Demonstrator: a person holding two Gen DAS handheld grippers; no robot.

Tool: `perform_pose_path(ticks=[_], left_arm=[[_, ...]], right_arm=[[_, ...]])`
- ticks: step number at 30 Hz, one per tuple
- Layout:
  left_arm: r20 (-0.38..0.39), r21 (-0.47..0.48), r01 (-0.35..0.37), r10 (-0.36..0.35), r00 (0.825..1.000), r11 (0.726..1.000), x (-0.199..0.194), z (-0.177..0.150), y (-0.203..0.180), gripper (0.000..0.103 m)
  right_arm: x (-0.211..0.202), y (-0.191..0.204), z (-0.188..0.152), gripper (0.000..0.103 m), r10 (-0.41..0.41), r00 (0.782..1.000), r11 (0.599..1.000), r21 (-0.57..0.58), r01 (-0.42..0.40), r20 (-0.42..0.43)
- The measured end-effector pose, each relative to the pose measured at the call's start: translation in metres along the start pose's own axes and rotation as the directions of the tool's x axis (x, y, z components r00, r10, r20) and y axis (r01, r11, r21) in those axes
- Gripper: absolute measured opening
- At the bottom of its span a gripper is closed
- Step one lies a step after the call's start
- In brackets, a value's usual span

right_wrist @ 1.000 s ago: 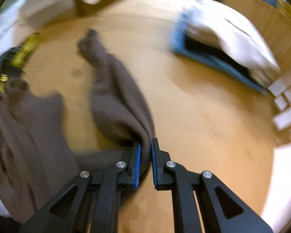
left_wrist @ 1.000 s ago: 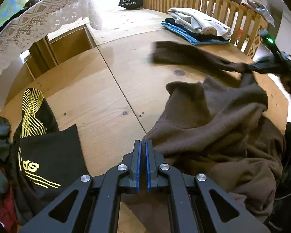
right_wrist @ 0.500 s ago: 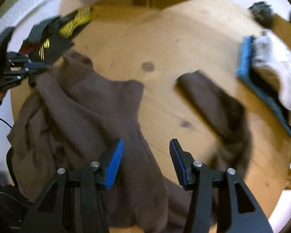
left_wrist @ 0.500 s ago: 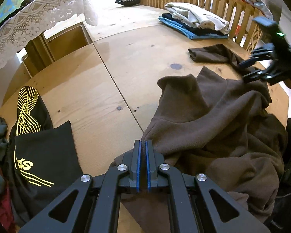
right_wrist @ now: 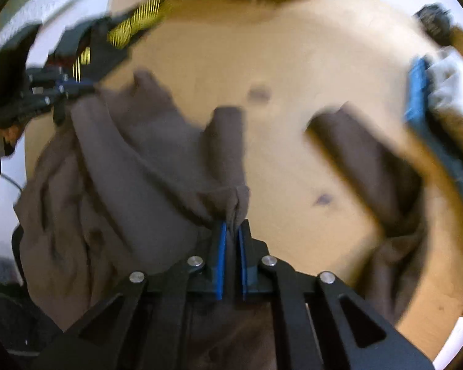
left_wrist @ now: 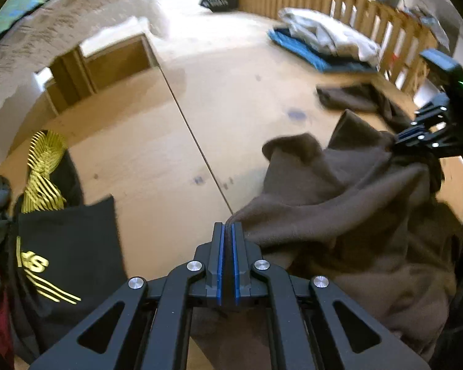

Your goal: Fold clothes

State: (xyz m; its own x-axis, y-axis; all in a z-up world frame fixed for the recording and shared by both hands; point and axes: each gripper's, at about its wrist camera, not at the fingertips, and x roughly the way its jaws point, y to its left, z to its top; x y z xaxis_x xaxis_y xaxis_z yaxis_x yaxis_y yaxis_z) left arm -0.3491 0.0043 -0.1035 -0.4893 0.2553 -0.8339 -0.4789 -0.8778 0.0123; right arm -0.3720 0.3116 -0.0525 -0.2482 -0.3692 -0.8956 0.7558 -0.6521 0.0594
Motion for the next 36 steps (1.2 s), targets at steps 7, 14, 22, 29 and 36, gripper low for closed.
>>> perform_pose_path(ticks=[7, 14, 22, 29, 36], left_arm=[[0.299, 0.039, -0.167, 0.148, 0.943, 0.985, -0.134, 0.045, -0.038, 0.004], [0.585, -0.009, -0.271, 0.225, 0.78, 0.963, -0.323, 0.081, -0.082, 0.004], [0.771, -0.057, -0.402, 0.296, 0.564, 0.914, -0.462, 0.054, -0.16, 0.004], [0.809, -0.081, -0.485, 0.342, 0.478, 0.871, -0.507, 0.034, -0.194, 0.004], [0.77, -0.079, -0.513, 0.379, 0.513, 0.855, -0.482, 0.062, -0.177, 0.004]], right_arm=[[-0.167, 0.029, 0.035, 0.006, -0.252, 0.876, 0.966, 0.056, 0.251, 0.41], [-0.347, 0.081, 0.027, 0.006, -0.373, 0.636, 0.914, 0.151, 0.376, 0.676], [-0.451, 0.163, -0.015, 0.006, -0.429, 0.389, 0.854, 0.227, 0.468, 0.815], [-0.488, 0.209, -0.062, 0.006, -0.472, 0.249, 0.786, 0.276, 0.553, 0.846], [-0.463, 0.206, -0.038, 0.006, -0.528, 0.27, 0.758, 0.302, 0.579, 0.805]])
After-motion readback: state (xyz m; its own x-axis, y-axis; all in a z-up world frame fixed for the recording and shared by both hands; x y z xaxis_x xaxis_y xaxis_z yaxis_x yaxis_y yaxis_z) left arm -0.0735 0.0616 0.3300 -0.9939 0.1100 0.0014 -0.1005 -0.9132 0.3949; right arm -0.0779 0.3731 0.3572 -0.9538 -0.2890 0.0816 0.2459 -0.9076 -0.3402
